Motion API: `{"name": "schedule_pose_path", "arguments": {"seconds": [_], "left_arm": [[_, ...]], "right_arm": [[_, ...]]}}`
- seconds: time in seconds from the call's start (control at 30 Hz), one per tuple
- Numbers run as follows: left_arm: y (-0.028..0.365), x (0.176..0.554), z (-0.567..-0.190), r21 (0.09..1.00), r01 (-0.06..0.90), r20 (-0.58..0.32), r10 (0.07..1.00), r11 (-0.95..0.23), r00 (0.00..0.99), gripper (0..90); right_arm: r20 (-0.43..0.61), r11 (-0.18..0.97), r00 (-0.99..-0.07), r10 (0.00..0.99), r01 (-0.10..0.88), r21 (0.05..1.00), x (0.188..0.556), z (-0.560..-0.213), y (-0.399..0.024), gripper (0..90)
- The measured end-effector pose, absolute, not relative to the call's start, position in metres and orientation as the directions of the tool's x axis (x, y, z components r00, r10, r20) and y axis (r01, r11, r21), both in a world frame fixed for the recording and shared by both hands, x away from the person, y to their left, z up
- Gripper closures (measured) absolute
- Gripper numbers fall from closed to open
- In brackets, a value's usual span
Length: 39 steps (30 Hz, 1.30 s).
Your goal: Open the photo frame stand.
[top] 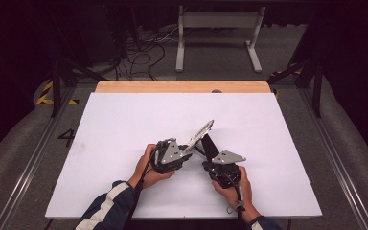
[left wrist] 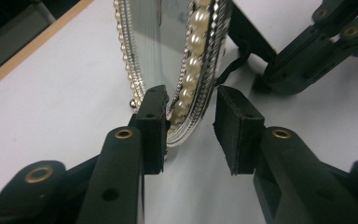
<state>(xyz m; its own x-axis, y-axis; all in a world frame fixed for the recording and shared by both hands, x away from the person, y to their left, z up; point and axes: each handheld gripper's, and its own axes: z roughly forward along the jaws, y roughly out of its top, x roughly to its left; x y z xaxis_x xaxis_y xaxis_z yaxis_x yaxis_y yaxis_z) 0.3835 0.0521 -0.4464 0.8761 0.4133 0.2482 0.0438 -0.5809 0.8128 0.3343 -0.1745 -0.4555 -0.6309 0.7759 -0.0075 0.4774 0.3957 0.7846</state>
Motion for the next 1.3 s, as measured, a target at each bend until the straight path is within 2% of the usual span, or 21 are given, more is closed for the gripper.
{"name": "schedule_pose_path", "arguments": {"seconds": [0.17,0.3,0.43,0.5,0.67,1.3], "left_arm": [[0.056,0.386,-0.446,0.828,0.052,0.223,0.413,-0.559,0.883,69.6],[0.059,0.385,-0.443,0.854,0.048,0.193,0.400,-0.519,0.896,66.4],[0.058,0.383,-0.440,0.856,0.028,0.208,0.392,-0.517,0.896,68.8],[0.059,0.383,-0.439,0.854,0.022,0.219,0.398,-0.520,0.891,74.4],[0.059,0.381,-0.437,0.846,0.001,0.242,0.386,-0.533,0.890,76.7],[0.048,0.358,-0.427,0.801,-0.003,0.288,0.381,-0.599,0.879,76.4]], "right_arm": [[-0.005,0.401,-0.634,0.773,0.482,0.779,0.334,-0.454,-0.176,88.2],[-0.001,0.398,-0.634,0.773,0.484,0.779,0.334,-0.453,-0.177,88.2],[0.000,0.397,-0.633,0.775,0.485,0.779,0.333,-0.453,-0.177,88.2],[0.000,0.398,-0.633,0.774,0.487,0.778,0.333,-0.453,-0.177,88.4],[0.002,0.396,-0.631,0.776,0.489,0.778,0.334,-0.452,-0.179,89.5],[0.006,0.395,-0.628,0.778,0.496,0.773,0.338,-0.453,-0.186,90.0]]}}
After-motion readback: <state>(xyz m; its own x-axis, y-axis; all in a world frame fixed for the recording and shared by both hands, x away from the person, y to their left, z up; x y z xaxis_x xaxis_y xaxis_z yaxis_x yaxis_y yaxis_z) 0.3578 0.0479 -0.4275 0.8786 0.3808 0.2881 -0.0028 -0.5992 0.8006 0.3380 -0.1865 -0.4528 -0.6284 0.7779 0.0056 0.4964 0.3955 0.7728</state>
